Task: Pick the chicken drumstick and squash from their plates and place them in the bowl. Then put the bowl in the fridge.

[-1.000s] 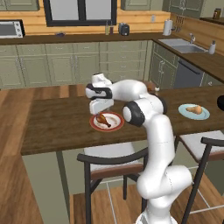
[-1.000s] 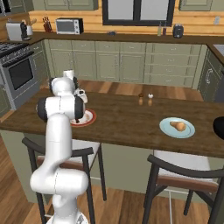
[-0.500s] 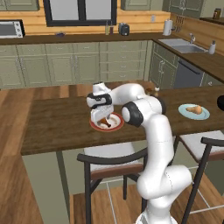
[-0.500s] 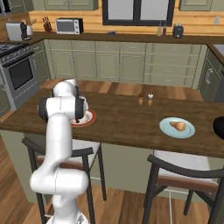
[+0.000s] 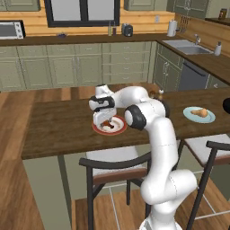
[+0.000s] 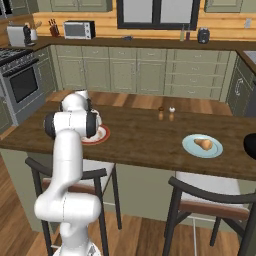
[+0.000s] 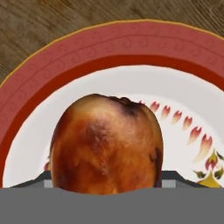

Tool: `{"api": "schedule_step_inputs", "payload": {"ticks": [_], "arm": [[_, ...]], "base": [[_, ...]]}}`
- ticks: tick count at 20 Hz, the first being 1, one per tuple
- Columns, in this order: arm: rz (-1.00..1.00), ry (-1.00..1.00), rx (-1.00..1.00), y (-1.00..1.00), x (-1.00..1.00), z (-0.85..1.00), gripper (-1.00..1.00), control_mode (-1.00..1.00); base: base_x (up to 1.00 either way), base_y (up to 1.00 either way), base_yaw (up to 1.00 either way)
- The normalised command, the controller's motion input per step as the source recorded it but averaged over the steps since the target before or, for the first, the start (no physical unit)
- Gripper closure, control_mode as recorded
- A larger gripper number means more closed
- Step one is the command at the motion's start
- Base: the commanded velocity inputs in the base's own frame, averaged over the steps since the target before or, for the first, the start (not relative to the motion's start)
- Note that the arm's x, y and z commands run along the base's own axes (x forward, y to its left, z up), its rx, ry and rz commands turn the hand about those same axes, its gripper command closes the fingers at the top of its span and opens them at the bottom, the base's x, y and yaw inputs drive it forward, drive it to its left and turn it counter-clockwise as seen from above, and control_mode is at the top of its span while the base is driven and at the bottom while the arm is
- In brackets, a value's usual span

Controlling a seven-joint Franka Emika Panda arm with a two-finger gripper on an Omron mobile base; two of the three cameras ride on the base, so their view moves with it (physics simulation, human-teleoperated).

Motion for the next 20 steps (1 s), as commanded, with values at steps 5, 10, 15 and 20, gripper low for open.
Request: {"api": "schedule_step_inputs", "payload": {"ticks": [5,10,15,20], "arm": [[0.01,0.0,0.01,0.0,0.0,-0.1,1.0,-1.0],[-0.08,-0.07,0.0,-0.24,-0.32,0.36,1.0,-1.0],[-0.19,-0.21,0.01,-0.45,-0.95,0.9,1.0,-1.0],[-0.21,-0.29,0.01,-0.26,-1.0,0.61,1.0,-1.0]], "base": [[0.0,0.0,0.0],[0.0,0.0,0.0],[0.0,0.0,0.0],[0.0,0.0,0.0]]}}
